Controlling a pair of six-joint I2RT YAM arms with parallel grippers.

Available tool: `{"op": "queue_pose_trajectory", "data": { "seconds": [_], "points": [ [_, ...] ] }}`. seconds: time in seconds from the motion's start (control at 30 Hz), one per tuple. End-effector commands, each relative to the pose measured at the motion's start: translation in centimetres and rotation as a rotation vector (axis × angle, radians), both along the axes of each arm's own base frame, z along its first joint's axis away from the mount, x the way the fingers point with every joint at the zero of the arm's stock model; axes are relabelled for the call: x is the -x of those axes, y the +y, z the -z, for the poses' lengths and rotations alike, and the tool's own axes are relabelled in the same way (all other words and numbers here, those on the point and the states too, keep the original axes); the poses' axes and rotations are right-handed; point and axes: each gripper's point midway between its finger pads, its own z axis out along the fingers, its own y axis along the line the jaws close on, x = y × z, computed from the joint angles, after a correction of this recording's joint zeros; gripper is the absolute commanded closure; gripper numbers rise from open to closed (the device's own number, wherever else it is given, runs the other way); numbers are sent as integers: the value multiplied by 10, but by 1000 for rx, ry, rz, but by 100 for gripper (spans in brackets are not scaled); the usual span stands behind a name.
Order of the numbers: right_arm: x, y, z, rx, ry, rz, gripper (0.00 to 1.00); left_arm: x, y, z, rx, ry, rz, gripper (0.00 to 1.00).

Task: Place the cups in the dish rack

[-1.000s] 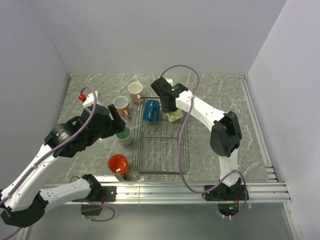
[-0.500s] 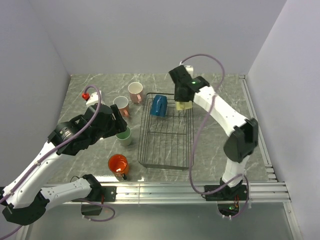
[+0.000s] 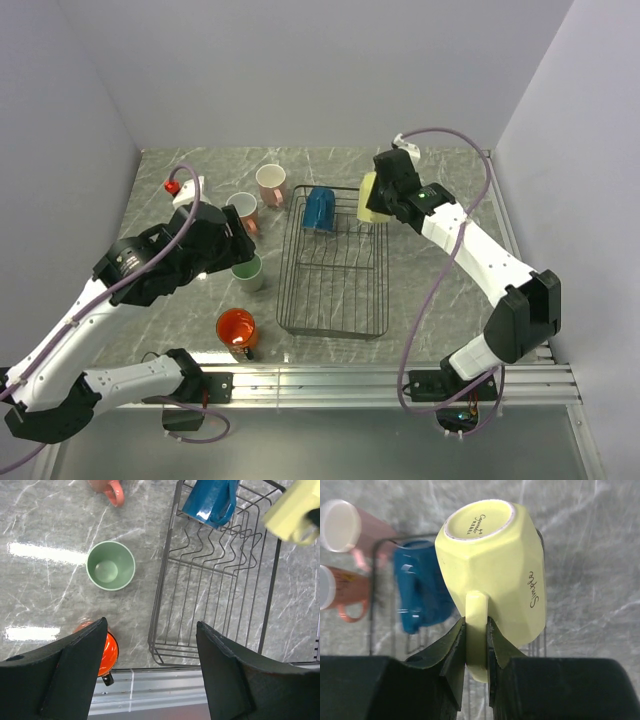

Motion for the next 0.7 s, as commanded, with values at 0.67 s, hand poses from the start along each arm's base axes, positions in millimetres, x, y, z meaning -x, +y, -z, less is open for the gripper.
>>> {"op": "queue_pose_trajectory", "data": {
  "seconds": [0.67],
  "points": [
    [-41,32,-4,-278,-110,-46,100,9,5,0,36,5,-22,23]
  ]
}}
